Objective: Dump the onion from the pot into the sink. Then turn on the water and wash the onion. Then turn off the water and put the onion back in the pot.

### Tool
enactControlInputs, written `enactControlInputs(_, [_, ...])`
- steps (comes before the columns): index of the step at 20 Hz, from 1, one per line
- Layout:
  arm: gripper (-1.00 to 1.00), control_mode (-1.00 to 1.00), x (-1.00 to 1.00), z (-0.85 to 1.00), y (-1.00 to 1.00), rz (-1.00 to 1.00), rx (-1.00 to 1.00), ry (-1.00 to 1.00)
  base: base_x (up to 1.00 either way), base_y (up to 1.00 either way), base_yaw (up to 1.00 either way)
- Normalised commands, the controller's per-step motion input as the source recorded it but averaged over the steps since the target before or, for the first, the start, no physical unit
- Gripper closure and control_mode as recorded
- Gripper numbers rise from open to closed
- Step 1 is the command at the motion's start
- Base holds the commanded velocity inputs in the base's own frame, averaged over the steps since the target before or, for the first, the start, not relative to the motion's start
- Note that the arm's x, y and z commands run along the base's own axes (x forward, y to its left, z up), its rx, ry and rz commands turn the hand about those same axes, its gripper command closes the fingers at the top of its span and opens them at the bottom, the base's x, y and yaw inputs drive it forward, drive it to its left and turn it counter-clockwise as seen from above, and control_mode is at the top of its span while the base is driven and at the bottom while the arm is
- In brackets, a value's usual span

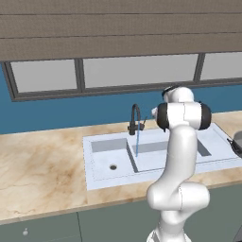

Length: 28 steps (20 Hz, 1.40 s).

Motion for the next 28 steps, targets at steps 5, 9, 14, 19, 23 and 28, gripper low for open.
enactControlInputs(5, [-1.0,-1.0,-0.49,-0.27,0.0,0.0,0.0,0.0,0.0,0.0,0.0])
enactControlInputs(9, [-1.0,-1.0,-0.28,-0.26,0.04,0.0,0.0,0.0,0.0,0.0,0.0])
enactControlInputs(14, [-1.0,-1.0,-0.02,-0.01,0.33,0.0,0.0,0.0,0.0,0.0,0.0])
enactControlInputs(19, [-1.0,-1.0,0.03,0.0,0.3,0.0,0.0,0.0,0.0,0.0,0.0])
enactControlInputs(23, [-1.0,-1.0,0.24,0.0,0.19,0.0,0.0,0.0,0.0,0.0,0.0])
enactControlInputs(28, [-1.0,-1.0,0.35,0.0,0.05,0.0,0.0,0.0,0.0,0.0,0.0])
